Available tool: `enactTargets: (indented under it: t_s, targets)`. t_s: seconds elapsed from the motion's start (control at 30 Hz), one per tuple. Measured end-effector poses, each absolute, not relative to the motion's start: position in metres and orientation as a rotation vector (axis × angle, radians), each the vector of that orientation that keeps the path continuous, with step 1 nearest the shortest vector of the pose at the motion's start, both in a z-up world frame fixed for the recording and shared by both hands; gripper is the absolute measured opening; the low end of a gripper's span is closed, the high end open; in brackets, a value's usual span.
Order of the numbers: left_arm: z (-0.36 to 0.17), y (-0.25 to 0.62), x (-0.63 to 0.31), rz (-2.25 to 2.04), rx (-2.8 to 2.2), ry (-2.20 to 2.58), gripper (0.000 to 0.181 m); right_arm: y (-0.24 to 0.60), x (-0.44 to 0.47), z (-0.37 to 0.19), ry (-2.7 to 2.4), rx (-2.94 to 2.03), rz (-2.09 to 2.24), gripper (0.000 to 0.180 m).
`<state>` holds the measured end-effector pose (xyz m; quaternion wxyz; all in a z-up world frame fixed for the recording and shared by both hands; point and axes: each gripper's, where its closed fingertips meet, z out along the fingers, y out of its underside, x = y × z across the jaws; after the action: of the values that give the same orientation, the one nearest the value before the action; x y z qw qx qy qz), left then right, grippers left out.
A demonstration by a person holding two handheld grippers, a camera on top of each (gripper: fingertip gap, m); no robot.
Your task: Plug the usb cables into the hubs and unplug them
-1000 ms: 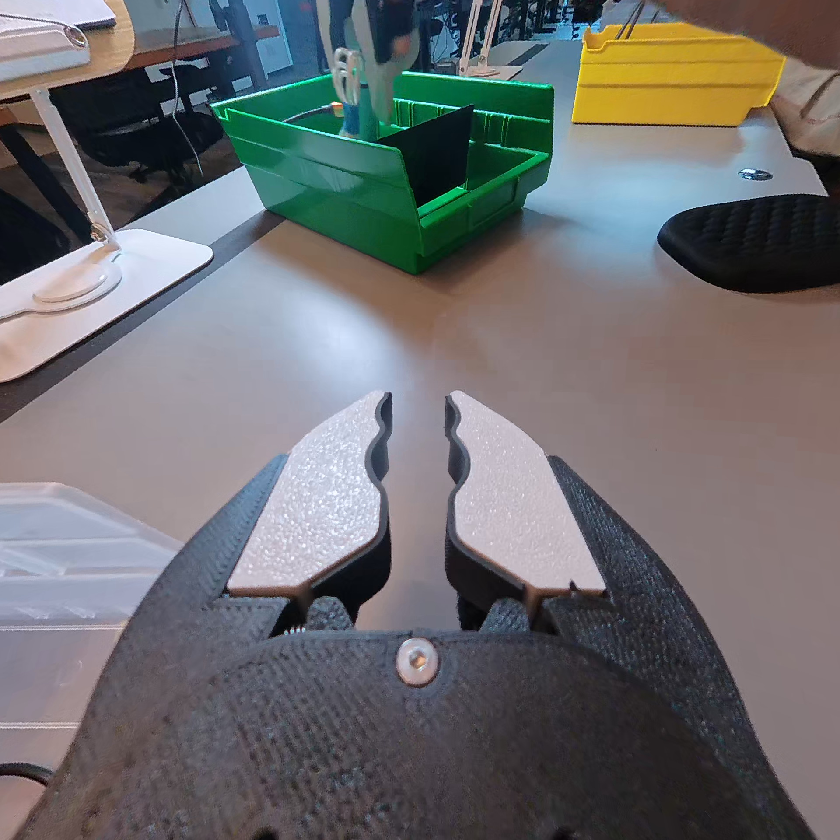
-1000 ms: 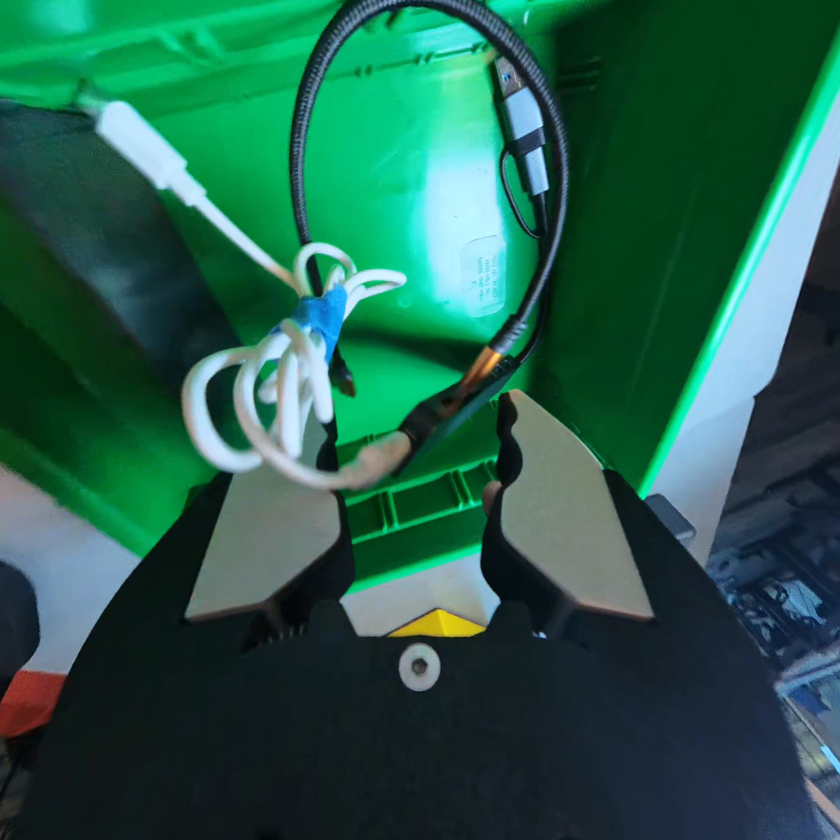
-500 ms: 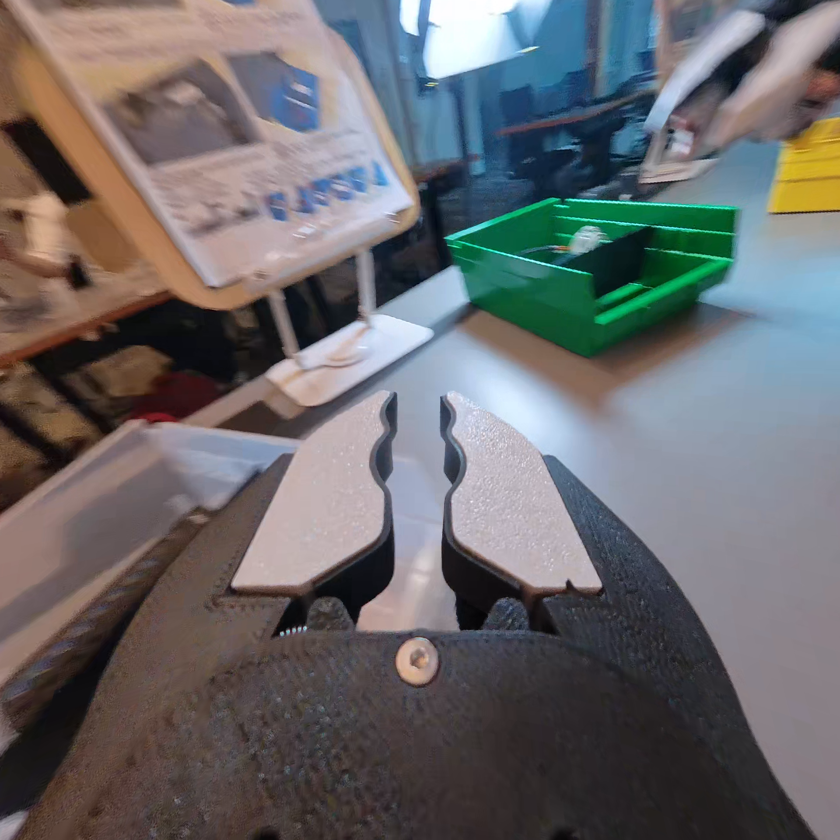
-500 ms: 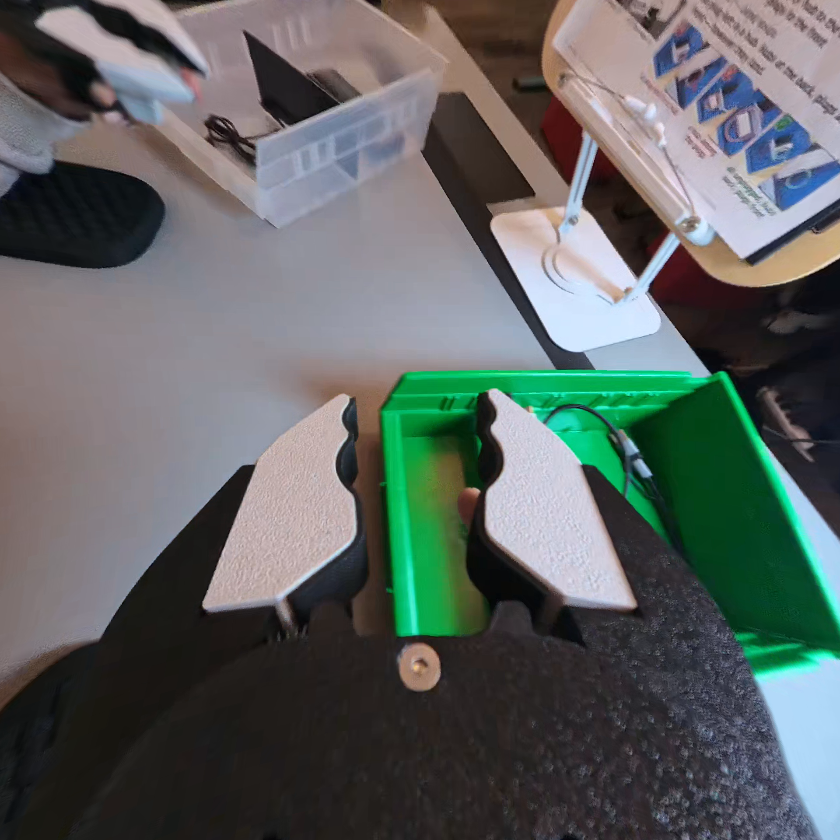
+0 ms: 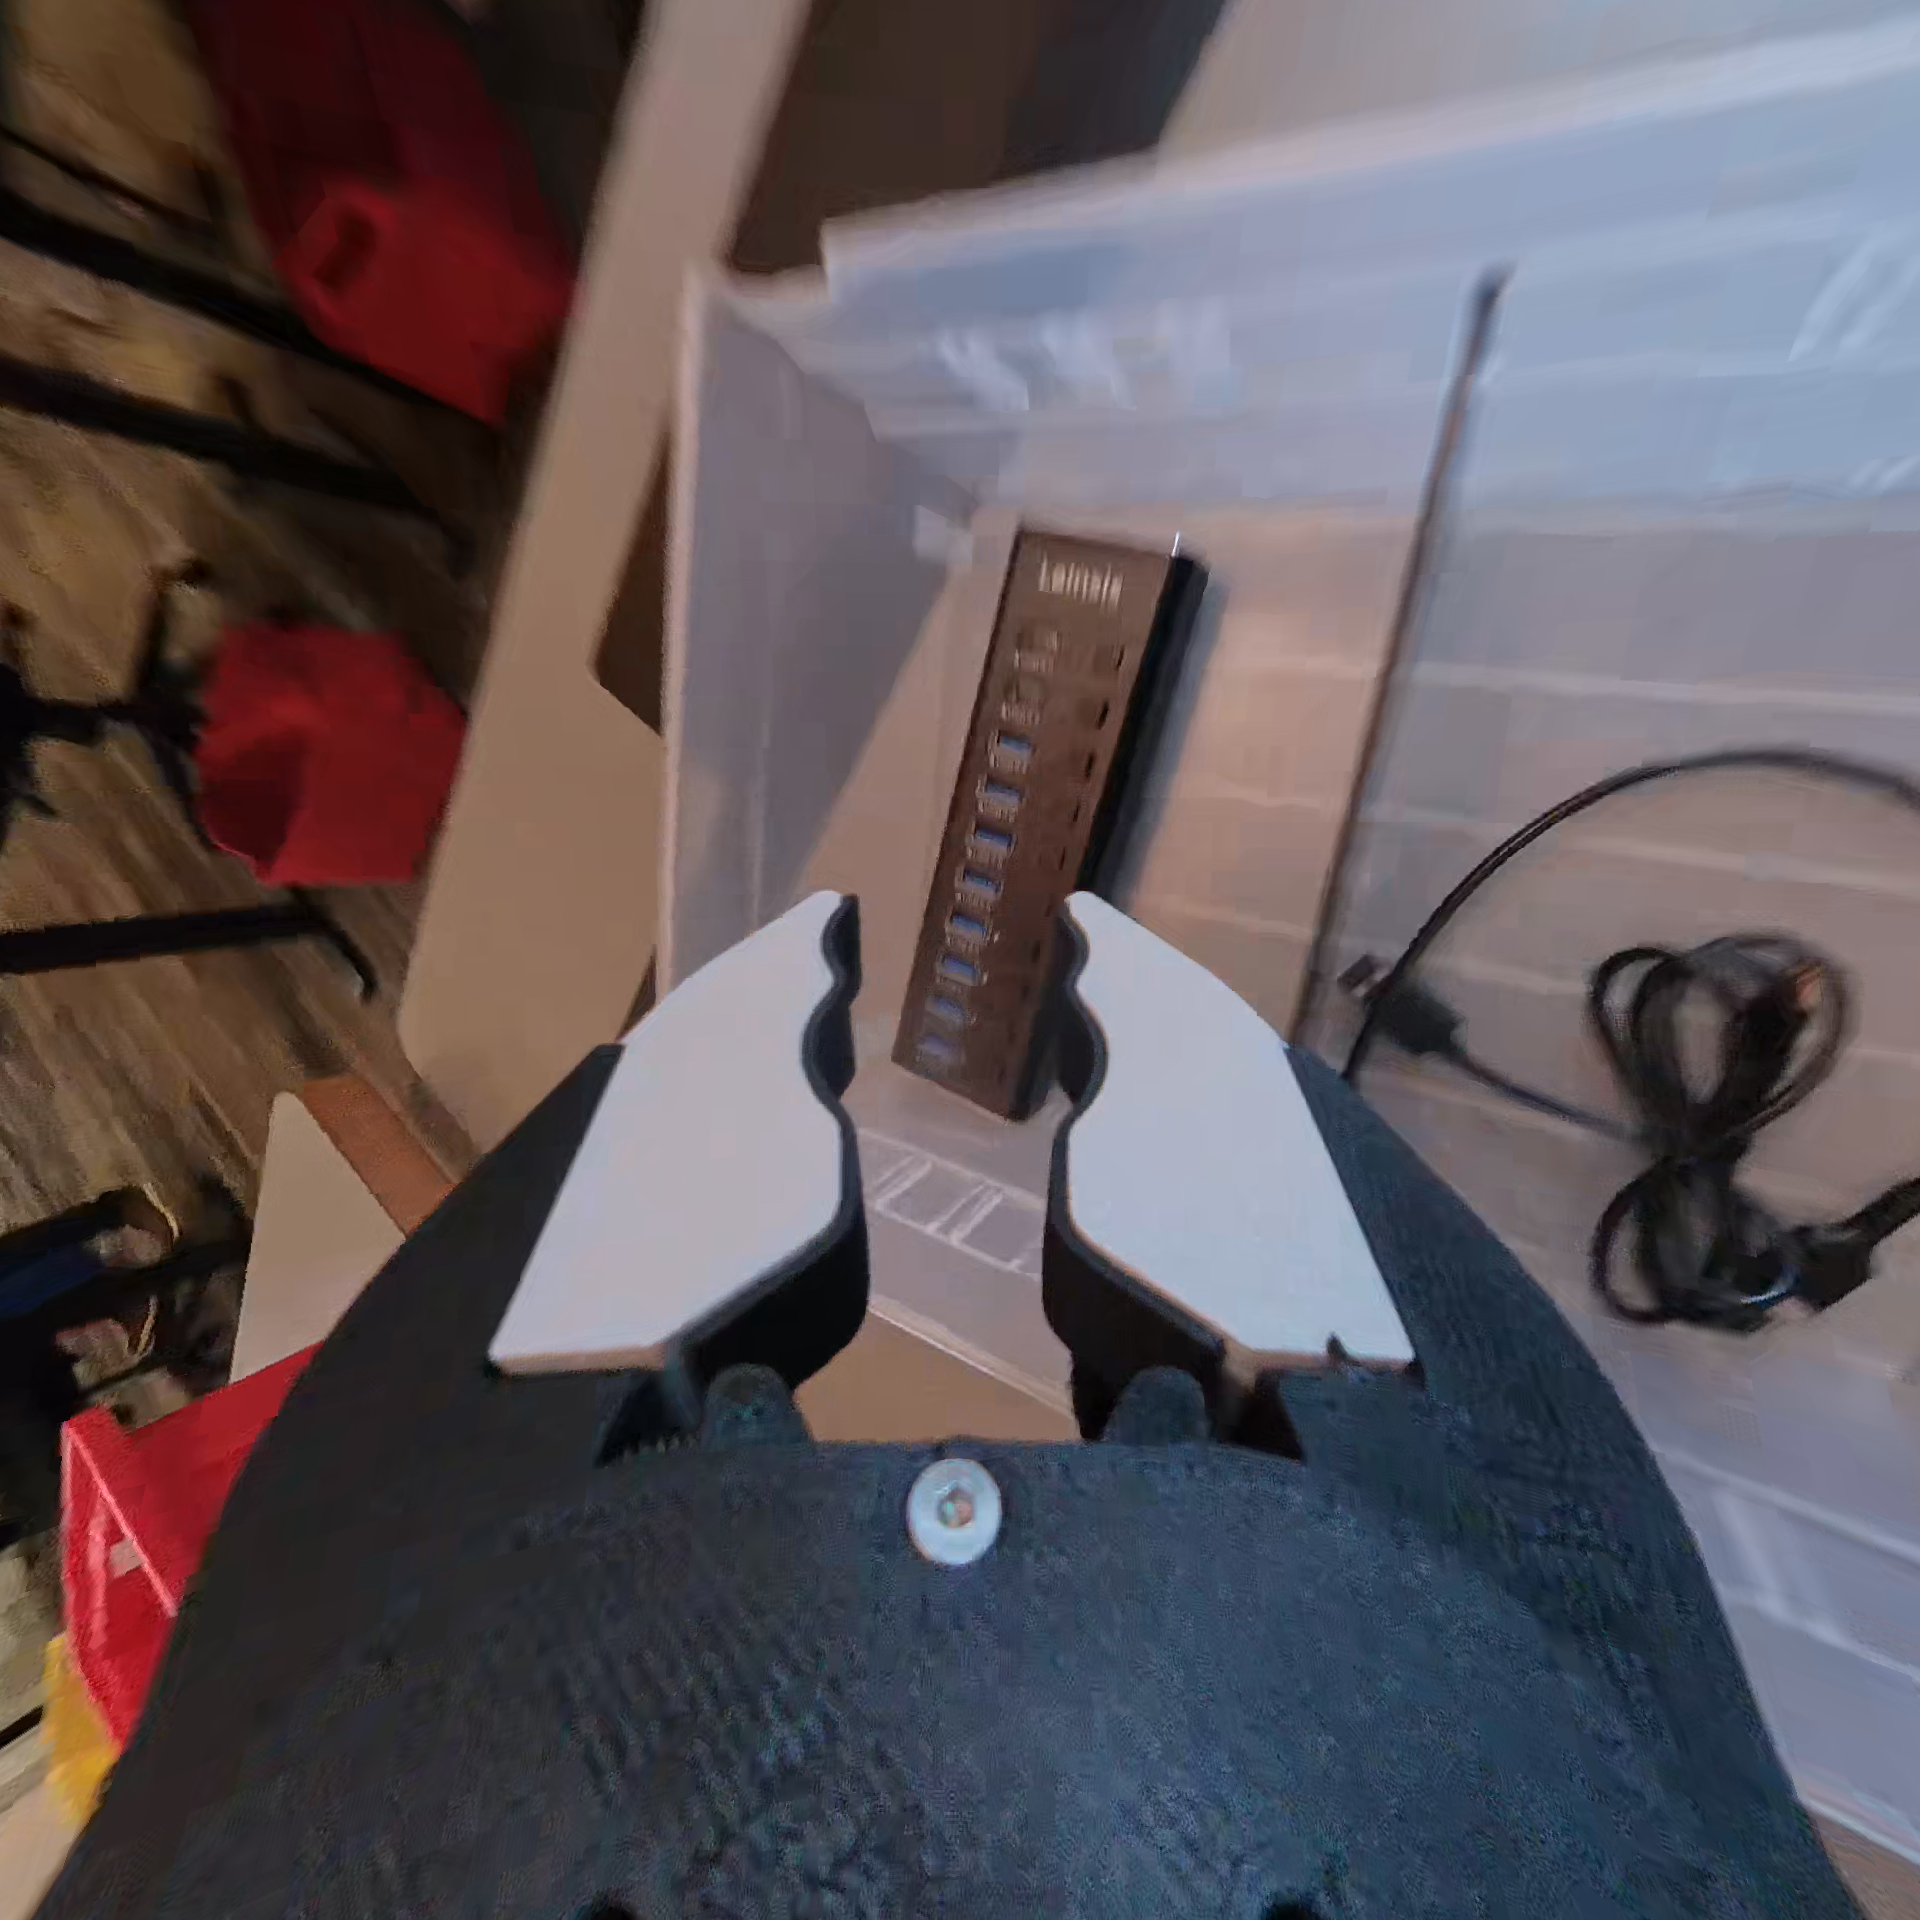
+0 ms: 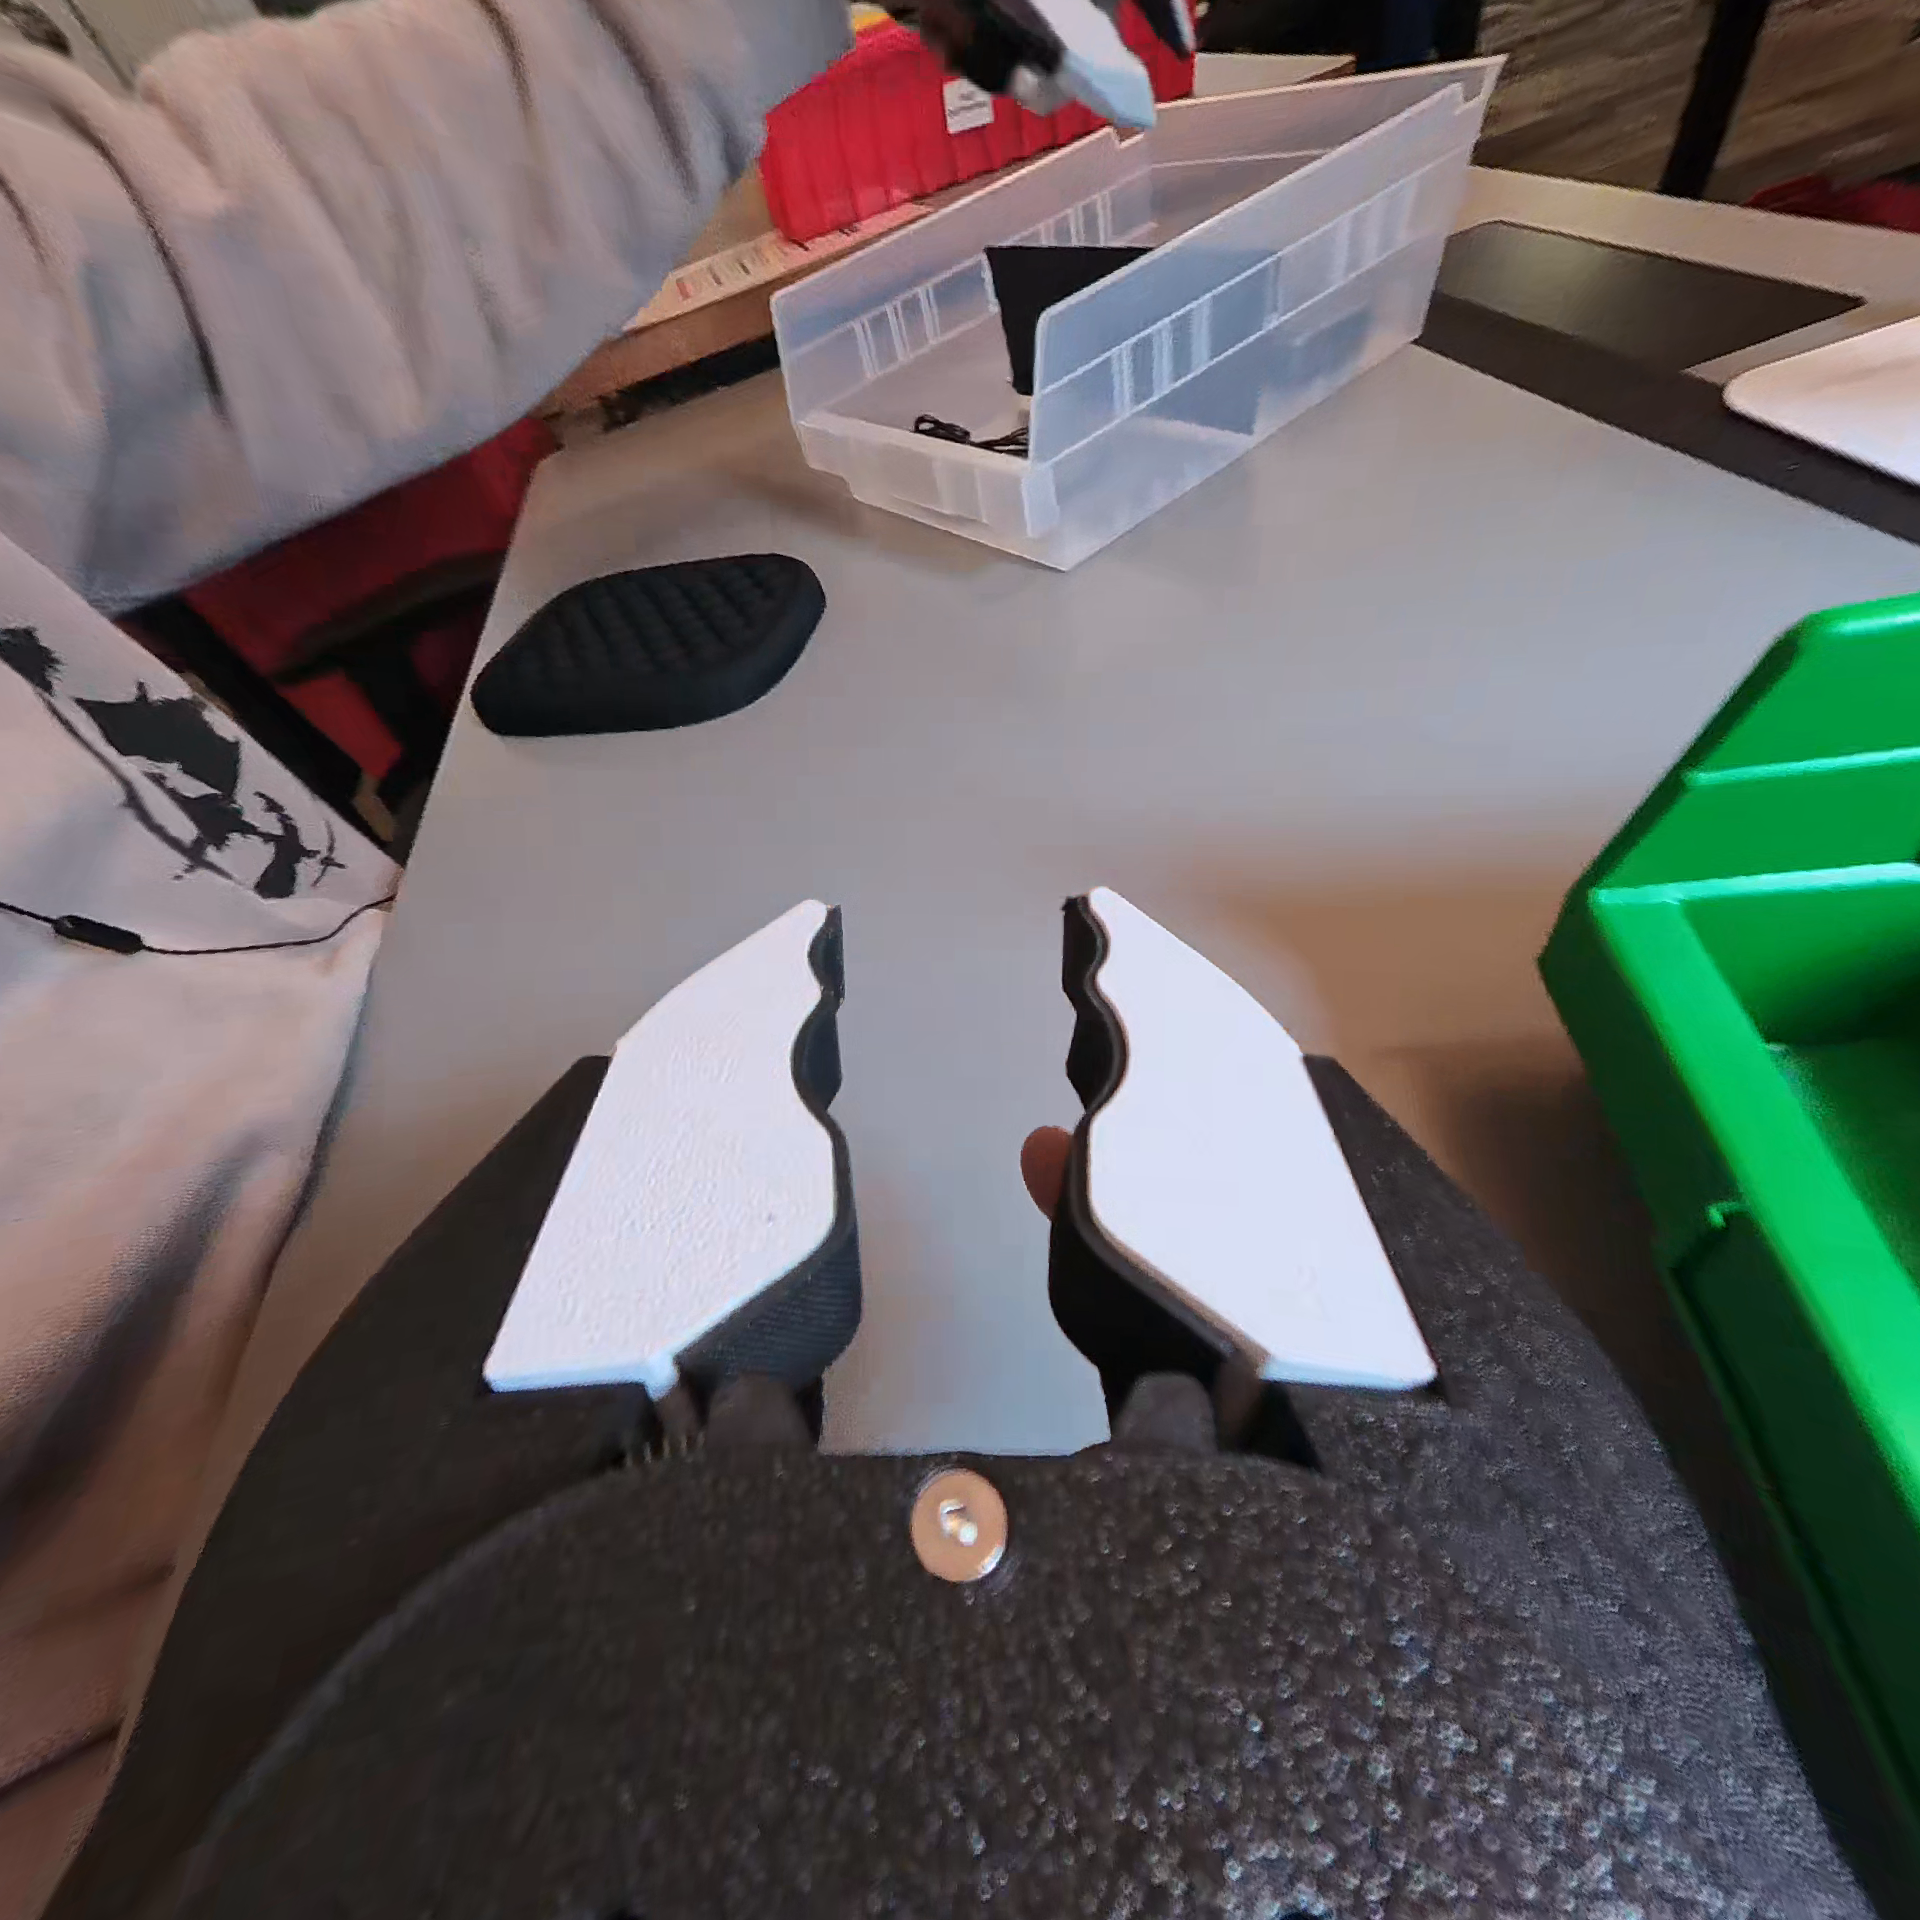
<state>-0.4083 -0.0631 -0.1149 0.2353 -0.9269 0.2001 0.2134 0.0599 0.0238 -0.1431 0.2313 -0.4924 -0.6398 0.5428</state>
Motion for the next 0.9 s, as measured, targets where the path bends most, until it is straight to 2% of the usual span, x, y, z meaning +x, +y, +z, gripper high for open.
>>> enactTargets:
  t_s: [0.03, 0.27, 0.33, 0.5, 0.6, 0.73, 0.9]
  targets:
    - [-0.129, -0.062, -0.42, 0.584, -2.635, 0.591, 0.041, 0.021, 0.059, -0.144, -1.778, -1.34, 1.497, 0.041]
    - [-0.212, -0.062, -0.445, 0.324, -3.024, 0.789, 0.065, 0.02, 0.075, -0.149, -1.787, -1.307, 1.547, 0.041]
    - [-0.225, -0.061, -0.445, 0.233, -3.064, 0.8, 0.059, 0.025, 0.077, -0.148, -1.736, -1.326, 1.604, 0.041]
    - [-0.226, -0.06, -0.444, 0.173, -3.047, 0.829, 0.059, 0.03, 0.076, -0.15, -1.723, -1.343, 1.622, 0.04]
    - [-0.205, -0.054, -0.433, 0.177, -2.899, 0.79, 0.058, 0.027, 0.077, -0.152, -1.74, -1.33, 1.615, 0.039]
    - [-0.138, -0.048, -0.405, 0.221, -2.64, 0.746, 0.058, 0.022, 0.078, -0.154, -1.757, -1.31, 1.587, 0.037]
    - [-0.048, -0.041, -0.298, 0.132, -2.225, 0.811, 0.058, 0.019, 0.065, -0.145, -1.7, -1.264, 1.464, 0.036]
